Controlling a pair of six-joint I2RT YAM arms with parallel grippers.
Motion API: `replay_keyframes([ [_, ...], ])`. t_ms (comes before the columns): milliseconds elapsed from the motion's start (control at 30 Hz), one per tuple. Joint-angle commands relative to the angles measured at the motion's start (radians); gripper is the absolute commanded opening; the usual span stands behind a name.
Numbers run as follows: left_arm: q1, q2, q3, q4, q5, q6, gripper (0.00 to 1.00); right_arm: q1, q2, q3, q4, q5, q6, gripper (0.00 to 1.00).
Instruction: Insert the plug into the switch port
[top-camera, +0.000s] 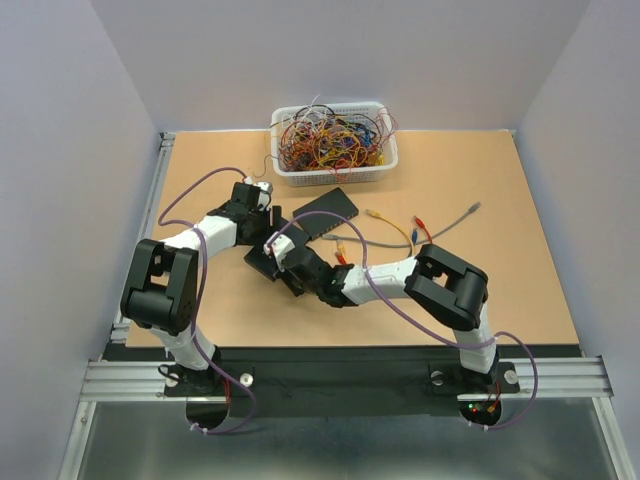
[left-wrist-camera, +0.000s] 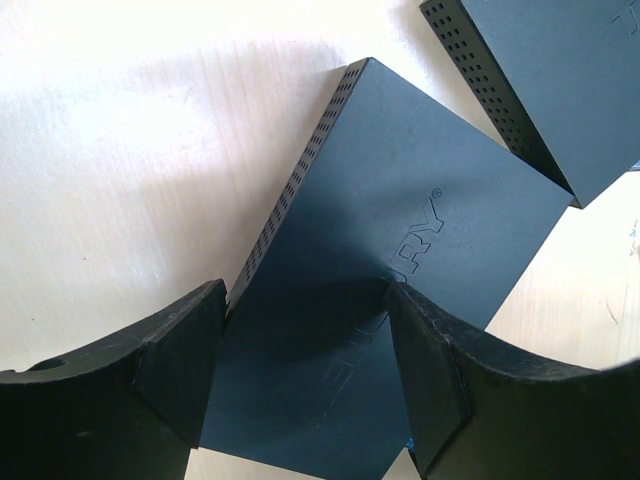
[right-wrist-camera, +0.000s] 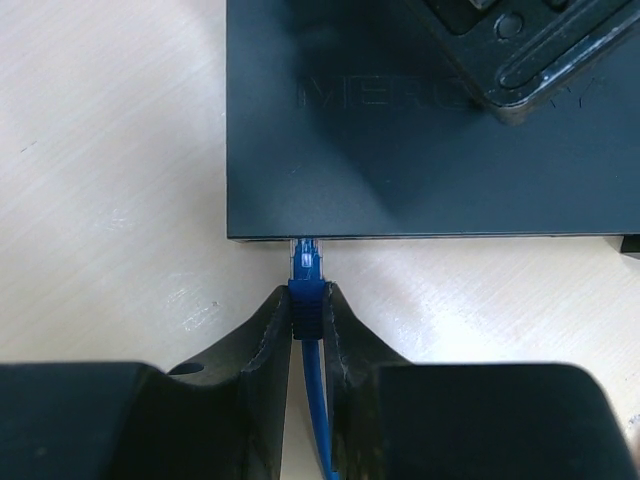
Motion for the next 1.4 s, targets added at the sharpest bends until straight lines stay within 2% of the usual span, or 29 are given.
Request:
replay_keyframes([
  [0,-0.044,0.029,-0.052,-0.094,0.132,-0.072,0.75,-0.004,0.009,0.081,0.181,0.105,0.023,0.0],
  [267,-0.042,0.02,-0.075,-0.085,0.143,-0.134,0.75,-0.012,-0.014,0.047,0.167,0.167,0.065,0.0],
  [600,0.038,-0.19,-0.227,0.021,0.169,-0.301,0.8,-0.021,-0.06,-0.068,0.179,0.202,0.089,0.01],
  [900,0.038,-0.328,-0.385,0.16,0.235,-0.427,0.8,-0.023,-0.069,-0.094,0.212,0.168,0.077,0.0],
  [1167,0.013,-0.313,-0.483,0.303,0.247,-0.488,0.79,-0.024,-0.077,-0.068,0.242,0.13,0.025,0.0],
  [1367,-0.031,-0.249,-0.499,0.351,0.218,-0.47,0.79,-0.023,-0.098,-0.067,0.296,0.006,-0.033,0.0],
])
